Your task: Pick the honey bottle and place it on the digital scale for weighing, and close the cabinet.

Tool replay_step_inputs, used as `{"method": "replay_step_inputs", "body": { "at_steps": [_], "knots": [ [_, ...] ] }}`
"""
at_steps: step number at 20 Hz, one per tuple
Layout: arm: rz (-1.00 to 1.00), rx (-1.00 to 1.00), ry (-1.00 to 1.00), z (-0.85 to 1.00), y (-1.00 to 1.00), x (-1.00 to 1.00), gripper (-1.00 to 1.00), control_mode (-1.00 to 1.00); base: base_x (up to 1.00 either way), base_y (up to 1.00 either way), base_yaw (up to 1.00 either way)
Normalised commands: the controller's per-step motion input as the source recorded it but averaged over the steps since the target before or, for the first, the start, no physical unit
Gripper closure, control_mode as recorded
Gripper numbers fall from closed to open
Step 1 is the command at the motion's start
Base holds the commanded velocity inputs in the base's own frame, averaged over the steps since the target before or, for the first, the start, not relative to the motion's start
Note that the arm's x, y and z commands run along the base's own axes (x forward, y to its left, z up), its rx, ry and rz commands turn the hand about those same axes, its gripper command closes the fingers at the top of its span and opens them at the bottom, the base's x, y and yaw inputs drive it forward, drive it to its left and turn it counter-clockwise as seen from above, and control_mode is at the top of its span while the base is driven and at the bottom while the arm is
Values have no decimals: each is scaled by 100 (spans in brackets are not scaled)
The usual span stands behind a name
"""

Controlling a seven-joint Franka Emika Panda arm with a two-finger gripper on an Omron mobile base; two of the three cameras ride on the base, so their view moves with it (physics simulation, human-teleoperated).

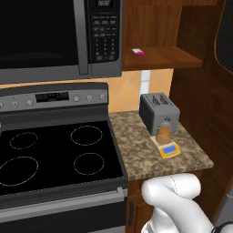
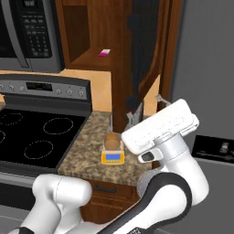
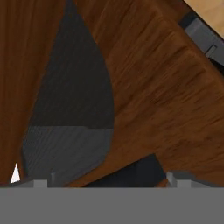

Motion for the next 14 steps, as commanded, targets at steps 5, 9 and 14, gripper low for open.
{"method": "replay_step_inputs", "body": {
  "at_steps": [5, 9, 14],
  "knots": [
    [7, 1, -7, 12, 65, 70, -100, -100, 0, 0, 0],
    [-11, -5, -6, 13, 99, 32, -100, -100, 0, 0, 0],
    [-30, -17, -5, 21, 88, 37, -100, -100, 0, 0, 0]
  ]
}}
